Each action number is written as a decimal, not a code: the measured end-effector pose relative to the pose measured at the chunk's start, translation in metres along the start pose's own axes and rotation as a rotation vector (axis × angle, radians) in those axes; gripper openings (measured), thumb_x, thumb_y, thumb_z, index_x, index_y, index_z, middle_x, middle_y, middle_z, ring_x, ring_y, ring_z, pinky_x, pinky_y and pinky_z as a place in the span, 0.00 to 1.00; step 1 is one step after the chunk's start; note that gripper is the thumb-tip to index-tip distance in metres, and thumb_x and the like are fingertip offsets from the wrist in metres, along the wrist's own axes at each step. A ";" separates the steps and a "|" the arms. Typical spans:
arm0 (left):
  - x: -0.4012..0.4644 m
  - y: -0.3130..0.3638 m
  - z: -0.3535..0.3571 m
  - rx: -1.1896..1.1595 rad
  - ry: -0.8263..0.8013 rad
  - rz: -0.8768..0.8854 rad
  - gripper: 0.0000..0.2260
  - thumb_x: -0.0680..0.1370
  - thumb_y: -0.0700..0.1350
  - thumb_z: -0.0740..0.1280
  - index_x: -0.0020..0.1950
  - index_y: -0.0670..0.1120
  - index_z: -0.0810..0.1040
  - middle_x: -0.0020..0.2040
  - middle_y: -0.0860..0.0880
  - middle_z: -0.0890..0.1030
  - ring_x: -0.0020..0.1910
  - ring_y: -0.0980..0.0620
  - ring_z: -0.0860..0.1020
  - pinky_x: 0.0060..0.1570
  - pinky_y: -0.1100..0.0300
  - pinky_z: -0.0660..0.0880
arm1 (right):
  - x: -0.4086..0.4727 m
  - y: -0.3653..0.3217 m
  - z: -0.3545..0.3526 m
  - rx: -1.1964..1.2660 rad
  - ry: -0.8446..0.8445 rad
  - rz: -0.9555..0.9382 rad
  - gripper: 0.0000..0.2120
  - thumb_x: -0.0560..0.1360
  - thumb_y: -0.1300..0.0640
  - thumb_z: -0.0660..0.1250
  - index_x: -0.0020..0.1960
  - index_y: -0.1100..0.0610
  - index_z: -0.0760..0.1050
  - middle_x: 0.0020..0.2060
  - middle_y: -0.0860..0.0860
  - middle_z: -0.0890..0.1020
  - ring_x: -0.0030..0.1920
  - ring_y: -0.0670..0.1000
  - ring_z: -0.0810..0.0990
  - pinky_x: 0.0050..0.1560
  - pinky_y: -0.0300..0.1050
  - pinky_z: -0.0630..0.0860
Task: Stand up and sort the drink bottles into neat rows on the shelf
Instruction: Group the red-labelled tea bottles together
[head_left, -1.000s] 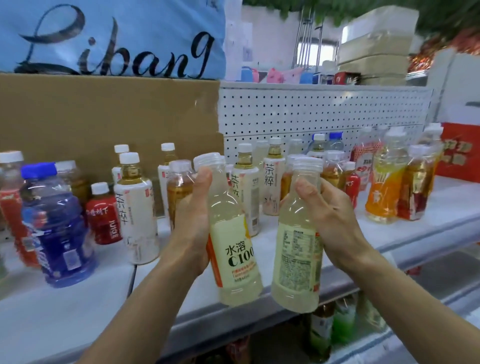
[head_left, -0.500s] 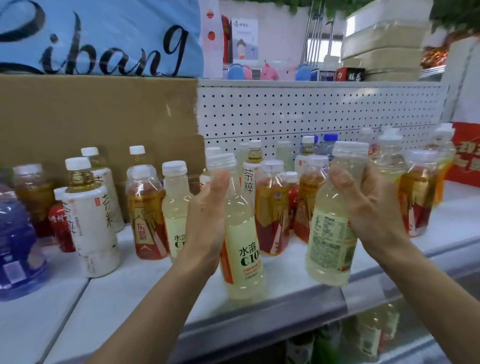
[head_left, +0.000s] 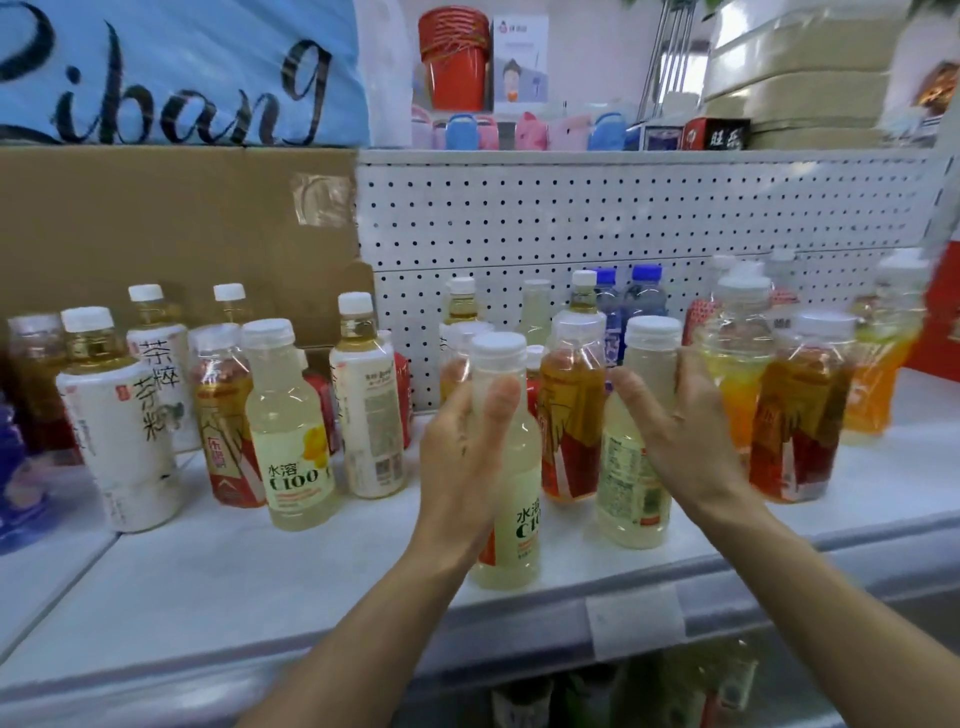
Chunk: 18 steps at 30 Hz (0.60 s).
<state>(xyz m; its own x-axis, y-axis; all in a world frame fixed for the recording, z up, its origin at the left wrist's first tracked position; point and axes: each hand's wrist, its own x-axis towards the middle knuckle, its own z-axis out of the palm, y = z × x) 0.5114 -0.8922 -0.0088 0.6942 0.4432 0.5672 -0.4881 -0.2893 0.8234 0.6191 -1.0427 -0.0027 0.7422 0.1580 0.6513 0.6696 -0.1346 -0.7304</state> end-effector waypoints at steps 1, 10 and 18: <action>0.002 -0.002 0.007 0.000 0.004 -0.014 0.16 0.79 0.62 0.63 0.44 0.51 0.79 0.42 0.48 0.83 0.42 0.48 0.83 0.42 0.54 0.80 | 0.002 0.003 0.000 -0.008 0.001 0.005 0.24 0.73 0.41 0.65 0.62 0.56 0.69 0.51 0.51 0.78 0.49 0.48 0.79 0.42 0.40 0.77; 0.010 -0.004 0.046 0.063 0.035 -0.019 0.21 0.76 0.63 0.62 0.54 0.47 0.79 0.46 0.52 0.83 0.46 0.59 0.81 0.49 0.63 0.75 | 0.016 0.014 0.000 -0.029 0.071 -0.007 0.26 0.72 0.39 0.68 0.63 0.50 0.64 0.56 0.52 0.76 0.56 0.53 0.77 0.54 0.55 0.79; 0.023 0.006 0.002 0.287 0.293 0.166 0.21 0.79 0.58 0.64 0.69 0.52 0.66 0.63 0.55 0.69 0.61 0.64 0.71 0.58 0.72 0.70 | 0.050 -0.038 -0.013 -0.426 0.085 -0.463 0.21 0.79 0.52 0.62 0.69 0.58 0.69 0.62 0.54 0.75 0.63 0.52 0.68 0.66 0.41 0.63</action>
<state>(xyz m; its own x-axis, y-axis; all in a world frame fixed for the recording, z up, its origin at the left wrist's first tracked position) 0.5255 -0.8858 0.0092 0.4191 0.5809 0.6978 -0.3852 -0.5822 0.7160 0.6311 -1.0426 0.0603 0.3613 0.2170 0.9068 0.8607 -0.4516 -0.2349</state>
